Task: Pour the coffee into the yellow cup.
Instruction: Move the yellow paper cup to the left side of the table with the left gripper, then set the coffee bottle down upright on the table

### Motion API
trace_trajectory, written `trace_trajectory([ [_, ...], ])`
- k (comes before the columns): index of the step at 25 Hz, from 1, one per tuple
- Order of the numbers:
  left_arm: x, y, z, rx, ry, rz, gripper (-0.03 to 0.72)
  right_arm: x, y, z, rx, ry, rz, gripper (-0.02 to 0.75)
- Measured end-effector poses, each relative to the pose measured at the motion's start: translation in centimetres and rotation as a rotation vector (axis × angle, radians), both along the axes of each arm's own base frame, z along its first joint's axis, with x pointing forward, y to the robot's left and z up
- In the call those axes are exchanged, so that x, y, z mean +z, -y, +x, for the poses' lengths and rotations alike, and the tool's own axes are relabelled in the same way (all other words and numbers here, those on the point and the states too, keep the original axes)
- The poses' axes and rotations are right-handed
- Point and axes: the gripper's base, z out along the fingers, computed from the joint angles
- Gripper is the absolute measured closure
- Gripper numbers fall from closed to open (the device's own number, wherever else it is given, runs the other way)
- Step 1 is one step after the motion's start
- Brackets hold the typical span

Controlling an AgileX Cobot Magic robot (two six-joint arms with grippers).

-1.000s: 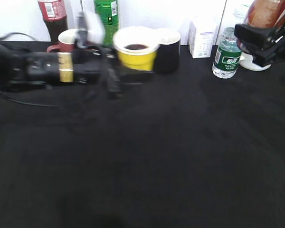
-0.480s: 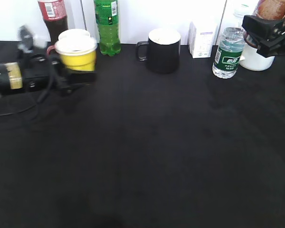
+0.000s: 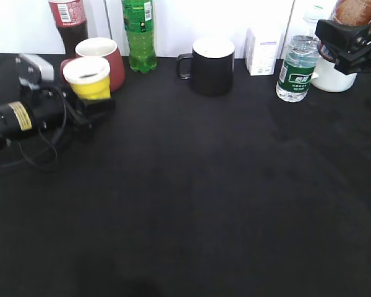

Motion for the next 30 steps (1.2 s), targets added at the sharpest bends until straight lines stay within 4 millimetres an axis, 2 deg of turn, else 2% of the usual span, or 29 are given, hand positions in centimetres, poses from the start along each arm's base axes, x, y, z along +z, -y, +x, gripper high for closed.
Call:
trace_trajectory([
  [3,-1.4,0.1,-0.2,-0.014,-0.015,-0.033,0.244,0.0,0.0,0.0,0.000,0.000,0.000,0.195],
  [12,-1.8,0.4,-0.5,-0.076,-0.007,0.006,0.244,0.0,0.0,0.0,0.000,0.000,0.000,0.195],
  [14,-1.8,0.5,-0.6,-0.082,-0.006,0.012,0.207,0.0,0.0,0.0,0.000,0.000,0.000,0.195],
  [17,-1.8,0.6,-0.7,-0.098,-0.003,0.021,0.074,0.0,0.0,0.0,0.000,0.000,0.000,0.195],
  [22,-0.9,0.3,-0.8,-0.079,-0.064,0.104,0.050,0.0,0.0,0.0,0.000,-0.001,0.000,0.195],
  [27,0.3,-1.5,-2.8,0.015,-0.129,0.143,0.049,0.0,0.0,0.0,-0.001,-0.001,0.000,0.195],
  [30,1.3,-2.1,-5.4,0.058,-0.176,0.188,0.050,0.0,0.3,0.2,-0.038,-0.011,0.025,0.195],
])
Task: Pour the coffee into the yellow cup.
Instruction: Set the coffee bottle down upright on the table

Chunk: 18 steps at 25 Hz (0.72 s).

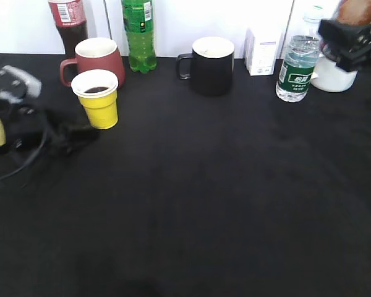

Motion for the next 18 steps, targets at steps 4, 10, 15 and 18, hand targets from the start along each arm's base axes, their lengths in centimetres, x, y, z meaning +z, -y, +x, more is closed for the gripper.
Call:
trace_trajectory([
  [4,3.5,-0.2,-4.3,0.023,0.024,-0.007,0.067,0.0,0.3,0.1,-0.038,-0.009,0.028,0.195],
  [10,13.3,1.8,-9.1,-0.122,0.214,-0.350,0.109,-3.0,0.5,1.0,-0.068,-0.150,0.004,0.195],
  [15,16.3,3.6,-12.3,-0.297,0.333,-0.351,0.132,-9.6,0.7,2.5,-0.091,-0.291,-0.012,0.195],
  [18,16.2,3.8,-12.5,-0.318,0.329,-0.336,0.134,-13.1,1.1,2.9,-0.136,-0.306,-0.009,0.195],
])
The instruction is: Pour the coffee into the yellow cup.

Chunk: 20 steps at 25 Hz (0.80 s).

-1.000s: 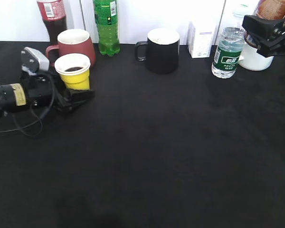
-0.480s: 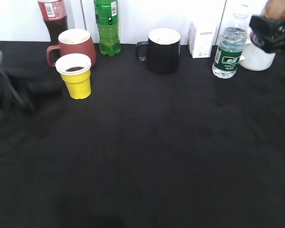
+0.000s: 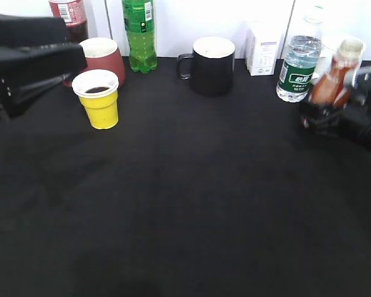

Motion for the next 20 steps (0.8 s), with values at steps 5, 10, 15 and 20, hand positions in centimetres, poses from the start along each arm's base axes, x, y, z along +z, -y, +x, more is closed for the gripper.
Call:
trace_trajectory([
  [5,-0.4,-0.1,0.2,0.025,-0.013,0.041,0.138,-0.9,0.0,0.2,-0.004,0.045,0.027,0.196],
  [10,-0.9,-0.3,0.5,0.069,-0.032,0.099,0.138,-2.1,0.4,-2.2,-0.046,-0.053,0.028,0.072],
  [15,-3.5,-1.8,2.1,0.353,-0.224,0.335,0.138,0.0,0.7,-4.6,-0.066,-0.138,-0.019,0.075],
  [20,-5.5,-3.3,2.5,0.769,-0.486,0.446,0.138,3.3,1.9,-5.8,-0.172,-0.380,-0.117,0.092],
])
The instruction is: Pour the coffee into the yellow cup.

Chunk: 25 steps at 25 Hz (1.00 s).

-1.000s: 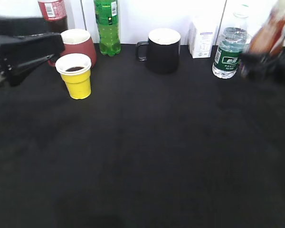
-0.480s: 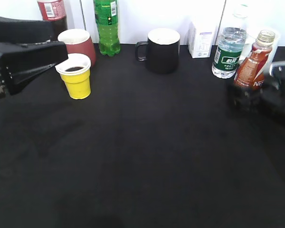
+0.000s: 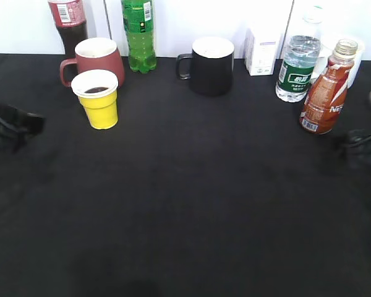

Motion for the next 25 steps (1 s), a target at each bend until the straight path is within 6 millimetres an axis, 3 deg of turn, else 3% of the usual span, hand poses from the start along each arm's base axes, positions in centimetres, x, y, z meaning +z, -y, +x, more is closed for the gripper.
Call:
trace_trajectory([
  [4,0.6,-1.0,0.3,0.411,-0.187,-0.281,0.138,3.6,0.8,0.0,-0.138,-0.262,0.004,0.120],
  [6,0.9,-1.4,-0.1,0.514,-0.261,-0.293,0.143,6.4,0.7,0.1,-0.199,-0.338,0.075,0.143],
  [8,2.7,-1.3,-1.0,0.497,-0.299,-0.225,0.194,9.3,0.5,-0.3,-0.207,-0.348,0.106,0.151],
  [12,7.2,-1.5,-4.4,0.284,-0.289,-0.070,0.333,14.5,-0.4,-4.7,-0.124,-0.291,0.204,0.153],
  [16,11.3,-3.9,-11.2,0.231,-0.130,-0.066,0.377,19.3,-0.7,-12.2,-0.046,-0.115,0.214,0.156],
  [18,12.1,-5.0,-14.1,0.237,-0.076,-0.092,0.378,19.7,-0.7,-16.7,-0.008,-0.043,0.196,0.157],
  [21,12.4,-5.7,-17.2,0.185,-0.015,-0.136,0.378,18.5,-0.3,-22.6,0.011,0.013,0.135,0.157],
  [23,10.9,-5.5,-18.8,0.076,-0.005,-0.125,0.379,16.9,0.1,-25.0,-0.002,0.059,0.087,0.157],
  [25,9.2,-6.0,-20.8,0.019,0.041,-0.099,0.379,14.8,0.4,-25.6,-0.016,0.055,0.058,0.157],
])
